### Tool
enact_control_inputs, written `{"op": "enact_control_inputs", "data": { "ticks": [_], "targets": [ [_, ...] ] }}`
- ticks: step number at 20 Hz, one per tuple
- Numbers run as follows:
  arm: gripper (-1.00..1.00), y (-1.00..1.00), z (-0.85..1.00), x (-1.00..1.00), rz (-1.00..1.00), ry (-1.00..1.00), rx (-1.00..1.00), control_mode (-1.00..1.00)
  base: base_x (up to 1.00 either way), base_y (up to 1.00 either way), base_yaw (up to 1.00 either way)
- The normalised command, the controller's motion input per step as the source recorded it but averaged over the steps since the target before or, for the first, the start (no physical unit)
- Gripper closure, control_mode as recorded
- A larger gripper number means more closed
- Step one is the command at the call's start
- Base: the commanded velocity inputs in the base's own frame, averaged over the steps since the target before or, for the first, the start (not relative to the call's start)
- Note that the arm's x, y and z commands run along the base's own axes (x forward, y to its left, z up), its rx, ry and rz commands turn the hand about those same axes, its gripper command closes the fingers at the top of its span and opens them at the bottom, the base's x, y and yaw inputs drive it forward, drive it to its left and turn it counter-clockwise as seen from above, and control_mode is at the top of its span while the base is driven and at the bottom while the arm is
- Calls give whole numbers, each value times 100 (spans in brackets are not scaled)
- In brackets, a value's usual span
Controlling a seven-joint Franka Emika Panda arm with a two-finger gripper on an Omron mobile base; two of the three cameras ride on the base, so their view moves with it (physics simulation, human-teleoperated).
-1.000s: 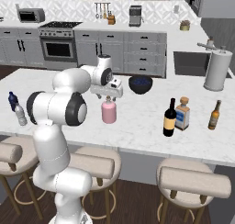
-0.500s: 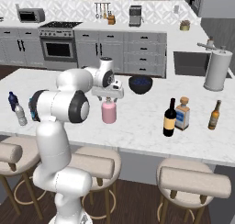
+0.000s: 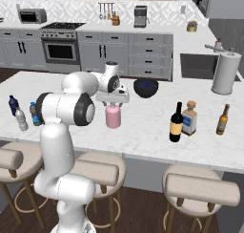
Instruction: Move the plastic bottles in the middle to the plastics group, and the glass bottles in the middle to the glass group.
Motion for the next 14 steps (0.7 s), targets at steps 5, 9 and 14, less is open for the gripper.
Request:
{"op": "enact_control_inputs", "data": {
  "ticks": [5,9,14],
  "targets": [
    [-100,0,0,2,2,0,0,-100,0,0,0],
    [-100,0,0,0,0,-1,0,-100,0,0,0],
    [-100,0,-1,0,0,-2,0,-100,0,0,0]
  ]
}}
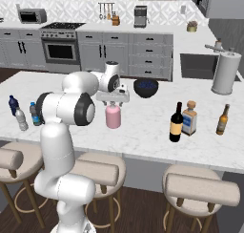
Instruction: Move the plastic bottles in the middle to the plastics group, and the glass bottles in the middle to the glass group.
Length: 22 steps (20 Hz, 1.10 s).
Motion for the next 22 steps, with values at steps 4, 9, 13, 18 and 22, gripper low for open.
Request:
{"op": "enact_control_inputs", "data": {
  "ticks": [4,9,13,18,22],
  "targets": [
    [100,0,-2,-2,0,0,0,-100,0,0,0],
    [100,-9,4,-25,-1,0,0,-100,0,0,0],
    [100,-39,19,-75,-5,1,0,-100,0,0,0],
    [100,-80,31,-40,-11,5,0,-100,0,0,0],
    [100,-98,7,-27,-16,4,-1,-100,0,0,0]
  ]
}}
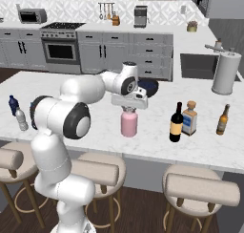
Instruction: Move the plastic bottles in the middle to the plastics group, and the glass bottles in the middle to the glass group.
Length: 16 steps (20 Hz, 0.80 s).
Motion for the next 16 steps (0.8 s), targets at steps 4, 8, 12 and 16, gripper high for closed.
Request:
{"op": "enact_control_inputs", "data": {
  "ticks": [4,8,12,16],
  "targets": [
    [100,-80,0,30,-10,5,-3,-100,0,0,0],
    [100,-65,0,7,-3,1,0,-100,0,0,0],
    [100,-54,0,-2,-8,0,0,-100,0,0,0],
    [100,-36,-3,0,-9,0,0,-100,0,0,0]
  ]
}}
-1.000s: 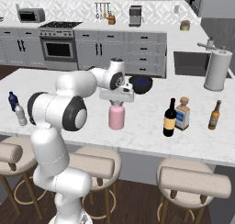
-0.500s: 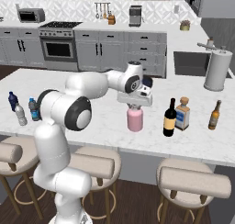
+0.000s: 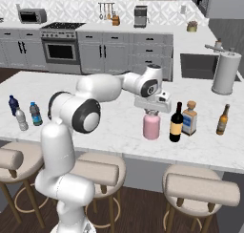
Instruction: Move the plastic bottles in the middle to the plastics group, and the glass bottles in the middle to the glass group.
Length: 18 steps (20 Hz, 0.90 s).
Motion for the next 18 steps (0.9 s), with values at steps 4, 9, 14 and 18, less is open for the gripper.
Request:
{"op": "enact_control_inputs", "data": {
  "ticks": [4,9,14,18],
  "targets": [
    [100,-2,-19,0,-1,0,0,-100,0,0,0],
    [100,-4,-15,0,-2,0,0,-100,0,0,0],
    [100,-21,0,0,-5,0,0,-100,0,0,0],
    [100,-13,-11,0,-3,0,0,-100,0,0,0]
  ]
}}
